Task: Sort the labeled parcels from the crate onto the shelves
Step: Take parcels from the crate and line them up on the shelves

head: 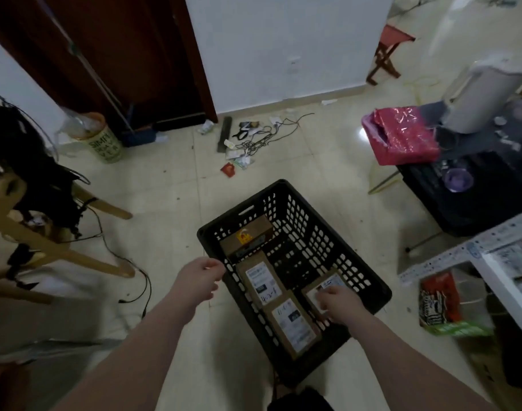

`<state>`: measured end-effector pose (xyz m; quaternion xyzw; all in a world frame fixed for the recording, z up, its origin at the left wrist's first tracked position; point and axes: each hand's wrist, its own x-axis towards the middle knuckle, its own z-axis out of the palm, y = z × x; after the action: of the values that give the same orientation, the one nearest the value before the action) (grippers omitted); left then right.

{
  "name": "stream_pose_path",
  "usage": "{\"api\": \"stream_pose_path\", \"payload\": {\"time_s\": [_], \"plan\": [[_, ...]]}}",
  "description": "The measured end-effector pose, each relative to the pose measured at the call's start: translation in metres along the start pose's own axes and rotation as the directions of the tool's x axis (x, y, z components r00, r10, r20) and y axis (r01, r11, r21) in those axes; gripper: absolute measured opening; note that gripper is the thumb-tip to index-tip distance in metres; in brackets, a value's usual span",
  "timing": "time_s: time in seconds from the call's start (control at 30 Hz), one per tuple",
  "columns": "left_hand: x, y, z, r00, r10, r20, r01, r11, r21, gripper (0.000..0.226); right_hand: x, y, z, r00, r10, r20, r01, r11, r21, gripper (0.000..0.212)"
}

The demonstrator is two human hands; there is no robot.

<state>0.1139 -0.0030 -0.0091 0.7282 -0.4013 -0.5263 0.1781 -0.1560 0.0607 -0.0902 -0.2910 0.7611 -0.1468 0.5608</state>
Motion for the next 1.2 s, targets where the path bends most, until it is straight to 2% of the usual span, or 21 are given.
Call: {"api": "stream_pose_path", "payload": {"time_s": [0.17, 0.3, 0.43, 0.6, 0.77, 0.83, 0.9, 0.93, 1.0, 1.07, 1.17, 1.2], "plan": [[0.054, 0.004, 0.018, 0.996, -0.071, 0.051, 0.068, 0.996, 0.048, 0.009, 0.039, -0.002, -0.019, 0.993, 0.101, -0.068, -0.097, 0.994, 0.05, 0.015], [0.117, 0.005, 0.025, 0.997, -0.075, 0.033, 0.067, 0.98, 0.188, 0.011, 0.058, 0.006, -0.012, 0.974, 0.206, -0.099, -0.196, 0.975, 0.101, 0.012], [0.183, 0.009, 0.035, 0.998, -0.005, 0.067, -0.023, 0.91, 0.413, 0.029, 0.081, -0.001, 0.002, 0.96, 0.256, -0.112, -0.236, 0.958, 0.164, 0.009], [0.254, 0.0, 0.053, 0.972, 0.066, 0.225, -0.199, 0.739, 0.643, 0.033, 0.106, -0.019, 0.035, 0.949, 0.277, -0.148, -0.244, 0.948, 0.206, 0.01], [0.313, -0.024, 0.066, 0.936, 0.008, 0.353, -0.3, 0.547, 0.782, 0.034, 0.134, -0.035, 0.079, 0.94, 0.316, -0.132, -0.271, 0.922, 0.277, 0.009], [0.33, -0.034, 0.07, 0.928, -0.013, 0.372, -0.315, 0.504, 0.805, 0.033, 0.146, -0.041, 0.095, 0.943, 0.319, -0.093, -0.275, 0.906, 0.322, 0.009], [0.341, -0.043, 0.075, 0.914, -0.036, 0.404, -0.344, 0.455, 0.821, 0.043, 0.157, -0.045, 0.107, 0.949, 0.306, -0.07, -0.264, 0.898, 0.353, 0.01], [0.345, -0.048, 0.079, 0.909, -0.047, 0.414, -0.36, 0.413, 0.837, 0.055, 0.161, -0.046, 0.111, 0.95, 0.304, -0.064, -0.262, 0.895, 0.362, 0.011], [0.35, -0.058, 0.091, 0.914, -0.065, 0.401, -0.365, 0.305, 0.88, 0.082, 0.169, -0.047, 0.117, 0.948, 0.314, -0.047, -0.272, 0.88, 0.39, 0.013], [0.352, -0.065, 0.104, 0.937, -0.073, 0.341, -0.318, 0.226, 0.921, 0.099, 0.175, -0.047, 0.119, 0.939, 0.343, -0.025, -0.297, 0.845, 0.445, 0.012], [0.354, -0.075, 0.119, 0.961, 0.018, 0.274, -0.274, 0.118, 0.954, 0.099, 0.182, -0.044, 0.116, 0.934, 0.358, -0.012, -0.304, 0.81, 0.502, 0.011], [0.355, -0.077, 0.121, 0.962, 0.057, 0.266, -0.272, 0.123, 0.954, 0.094, 0.183, -0.043, 0.114, 0.934, 0.356, -0.012, -0.299, 0.802, 0.516, 0.01]]}}
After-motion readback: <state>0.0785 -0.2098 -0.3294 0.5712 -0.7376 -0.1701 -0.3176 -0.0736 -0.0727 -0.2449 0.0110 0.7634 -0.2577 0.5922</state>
